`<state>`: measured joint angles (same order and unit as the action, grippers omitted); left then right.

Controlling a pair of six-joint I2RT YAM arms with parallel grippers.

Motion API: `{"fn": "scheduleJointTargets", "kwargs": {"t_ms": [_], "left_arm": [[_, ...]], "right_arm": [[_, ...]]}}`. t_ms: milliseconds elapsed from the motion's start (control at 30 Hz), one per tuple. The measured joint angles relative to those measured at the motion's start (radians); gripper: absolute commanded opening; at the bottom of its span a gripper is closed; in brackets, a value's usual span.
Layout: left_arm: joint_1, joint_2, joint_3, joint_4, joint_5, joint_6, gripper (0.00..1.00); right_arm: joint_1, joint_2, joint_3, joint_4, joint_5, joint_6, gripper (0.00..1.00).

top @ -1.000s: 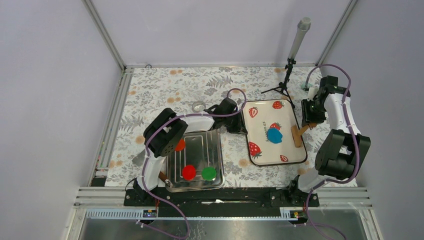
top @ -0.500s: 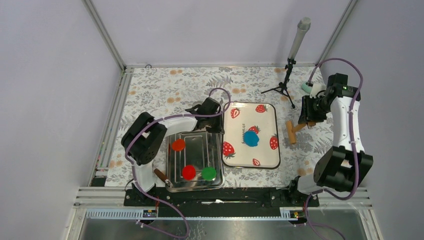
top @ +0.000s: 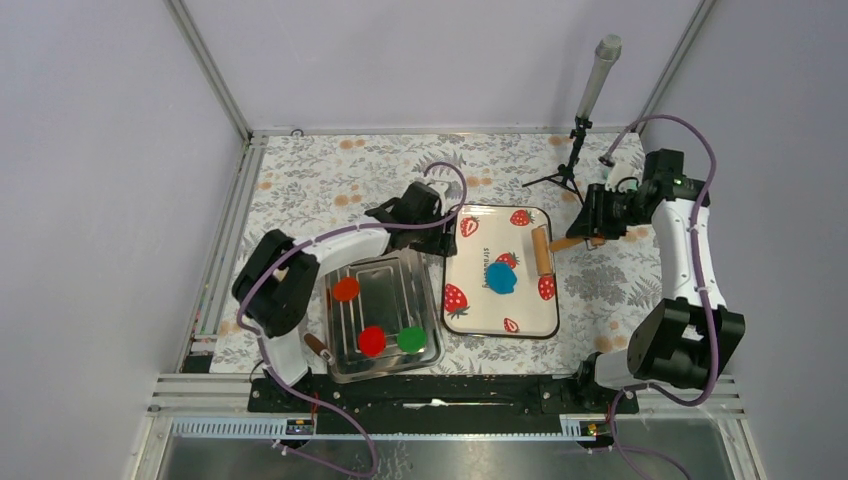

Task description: Roll out the dumpling wrappers from the dough

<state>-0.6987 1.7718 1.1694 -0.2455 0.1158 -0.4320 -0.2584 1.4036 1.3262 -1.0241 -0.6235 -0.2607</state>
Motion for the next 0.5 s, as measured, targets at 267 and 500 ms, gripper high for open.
{"fn": "scheduleJointTargets", "kwargs": {"t_ms": [267, 500], "left_arm": [[0.002, 0.167, 0.098, -0.029, -0.014, 0.016, 0.49], [0.005, 0.179, 0.085, -0.026, 0.013, -0.021, 0.21]], "right_arm": [[0.143, 0.067, -0.113, 0.179, -0.106, 0.163, 0.00], [0.177, 0.135, -0.161, 0.265, -0.122, 0.218, 0.00]]}}
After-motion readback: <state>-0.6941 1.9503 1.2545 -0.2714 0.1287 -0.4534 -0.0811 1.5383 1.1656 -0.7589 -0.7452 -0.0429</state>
